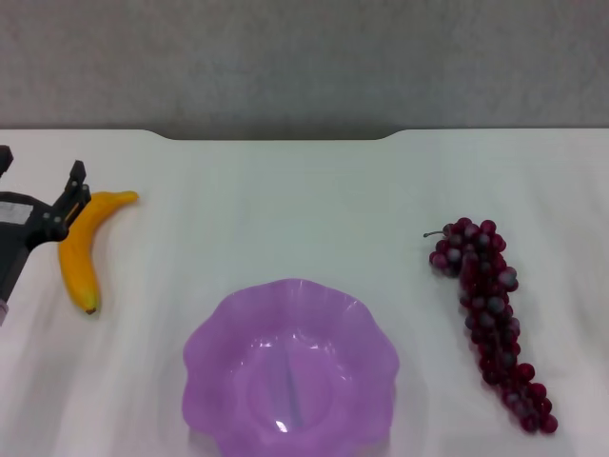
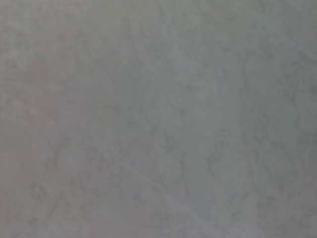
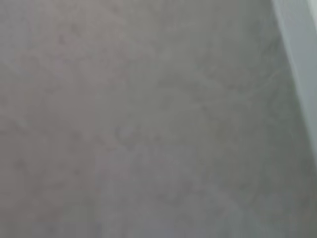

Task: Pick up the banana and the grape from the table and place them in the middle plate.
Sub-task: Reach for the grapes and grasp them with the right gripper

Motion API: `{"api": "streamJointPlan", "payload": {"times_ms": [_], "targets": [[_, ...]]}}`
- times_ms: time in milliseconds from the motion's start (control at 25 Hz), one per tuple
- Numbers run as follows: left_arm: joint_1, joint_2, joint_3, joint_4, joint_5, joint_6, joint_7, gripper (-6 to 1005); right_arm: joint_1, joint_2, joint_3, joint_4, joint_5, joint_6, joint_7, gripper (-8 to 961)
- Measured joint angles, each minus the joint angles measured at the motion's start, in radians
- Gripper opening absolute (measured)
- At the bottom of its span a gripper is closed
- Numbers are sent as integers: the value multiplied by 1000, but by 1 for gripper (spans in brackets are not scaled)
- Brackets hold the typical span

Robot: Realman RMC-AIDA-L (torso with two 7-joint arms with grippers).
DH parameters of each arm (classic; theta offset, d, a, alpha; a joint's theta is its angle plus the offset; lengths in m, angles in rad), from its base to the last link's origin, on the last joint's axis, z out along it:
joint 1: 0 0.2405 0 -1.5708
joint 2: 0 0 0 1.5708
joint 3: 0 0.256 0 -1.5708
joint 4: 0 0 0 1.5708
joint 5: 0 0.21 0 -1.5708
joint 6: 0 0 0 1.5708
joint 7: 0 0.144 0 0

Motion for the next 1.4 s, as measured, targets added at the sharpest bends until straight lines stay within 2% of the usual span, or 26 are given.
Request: {"api": "streamJointPlan", "payload": {"times_ms": [40,240,600,1000,1400], "targets": [[-1,0,4,0,0,1,2,904,1,-1,-12,-6,-12,6,25,910],[-3,1,5,0,1,2,3,904,11,-1,-37,-21,-50,73,60,905],[-2,1,5,0,1,4,3,904,47,-5,-41,-31,-221,275,159,904],[-3,1,5,0,1,6,3,903,110,-7,-47,-43,-351,519,171,903],[-6,1,5,0,1,5,3,903,151,-7,-49,-64,-500,596,234,902]]}}
